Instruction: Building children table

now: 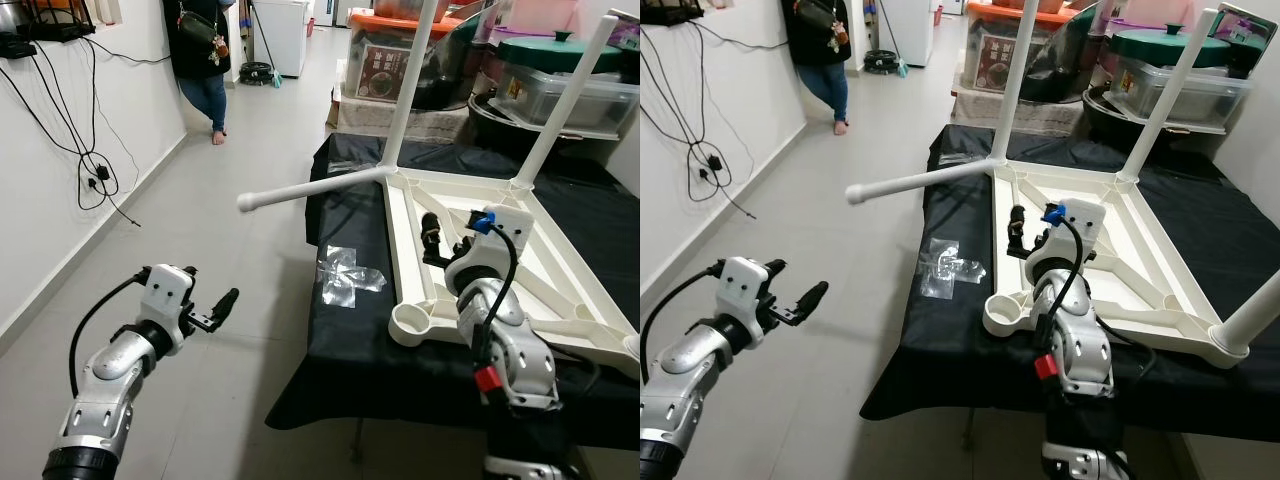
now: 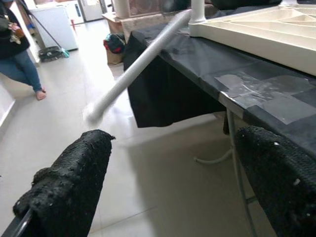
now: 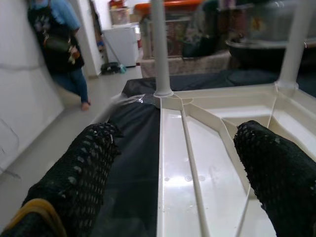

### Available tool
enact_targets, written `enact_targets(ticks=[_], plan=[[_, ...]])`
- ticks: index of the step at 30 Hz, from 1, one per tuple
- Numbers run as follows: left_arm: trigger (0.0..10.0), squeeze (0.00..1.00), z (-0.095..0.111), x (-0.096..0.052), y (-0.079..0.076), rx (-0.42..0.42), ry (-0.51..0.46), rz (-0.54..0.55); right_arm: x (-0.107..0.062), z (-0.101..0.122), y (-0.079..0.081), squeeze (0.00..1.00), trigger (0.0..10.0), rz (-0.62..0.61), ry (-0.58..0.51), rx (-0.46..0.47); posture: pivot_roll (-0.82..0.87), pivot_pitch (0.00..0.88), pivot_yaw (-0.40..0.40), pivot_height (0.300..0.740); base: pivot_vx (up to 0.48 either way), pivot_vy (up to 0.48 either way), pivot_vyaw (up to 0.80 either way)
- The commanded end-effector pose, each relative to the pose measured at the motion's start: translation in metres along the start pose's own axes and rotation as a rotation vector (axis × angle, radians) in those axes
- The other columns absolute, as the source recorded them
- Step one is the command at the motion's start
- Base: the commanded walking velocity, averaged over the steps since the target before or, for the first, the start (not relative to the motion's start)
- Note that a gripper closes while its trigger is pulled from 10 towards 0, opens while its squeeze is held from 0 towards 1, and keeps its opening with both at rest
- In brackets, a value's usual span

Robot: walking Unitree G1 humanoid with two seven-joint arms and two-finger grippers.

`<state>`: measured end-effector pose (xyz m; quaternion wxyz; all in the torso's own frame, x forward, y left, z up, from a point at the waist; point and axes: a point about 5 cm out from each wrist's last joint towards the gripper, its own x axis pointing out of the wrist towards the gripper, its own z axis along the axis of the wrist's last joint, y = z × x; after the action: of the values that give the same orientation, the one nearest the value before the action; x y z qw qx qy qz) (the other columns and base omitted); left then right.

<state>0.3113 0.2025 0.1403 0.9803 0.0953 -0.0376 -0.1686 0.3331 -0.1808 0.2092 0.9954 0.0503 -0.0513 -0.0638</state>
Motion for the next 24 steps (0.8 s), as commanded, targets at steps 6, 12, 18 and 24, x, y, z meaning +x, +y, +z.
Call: enact_targets(ticks=[6,12,18,24], plan=[[10.0,0.00,-0.011,-0.002,-0.003,-0.048,0.070,0.016,-0.002,-0.010,0.001,1.00,10.0,-0.025,0.062,-0.113,0.06,0.000,-0.089,0.740,0.000,0.352,-0.26],[10.0,0.00,-0.011,-0.003,-0.011,-0.053,0.069,-0.015,-0.009,-0.019,0.007,0.18,10.0,0.038,0.078,-0.050,0.07,0.000,-0.084,0.740,0.000,0.480,-0.79],[10.0,0.00,-0.010,-0.002,-0.014,-0.063,0.067,-0.019,-0.012,-0.022,0.009,0.00,10.0,0.069,0.086,-0.017,0.06,0.000,-0.082,0.740,0.000,0.480,-0.80],[10.0,0.00,-0.007,-0.001,-0.018,-0.066,0.061,-0.030,-0.012,-0.022,0.010,0.00,10.0,0.062,0.095,-0.008,0.07,0.000,-0.082,0.740,0.000,0.480,-0.80]])
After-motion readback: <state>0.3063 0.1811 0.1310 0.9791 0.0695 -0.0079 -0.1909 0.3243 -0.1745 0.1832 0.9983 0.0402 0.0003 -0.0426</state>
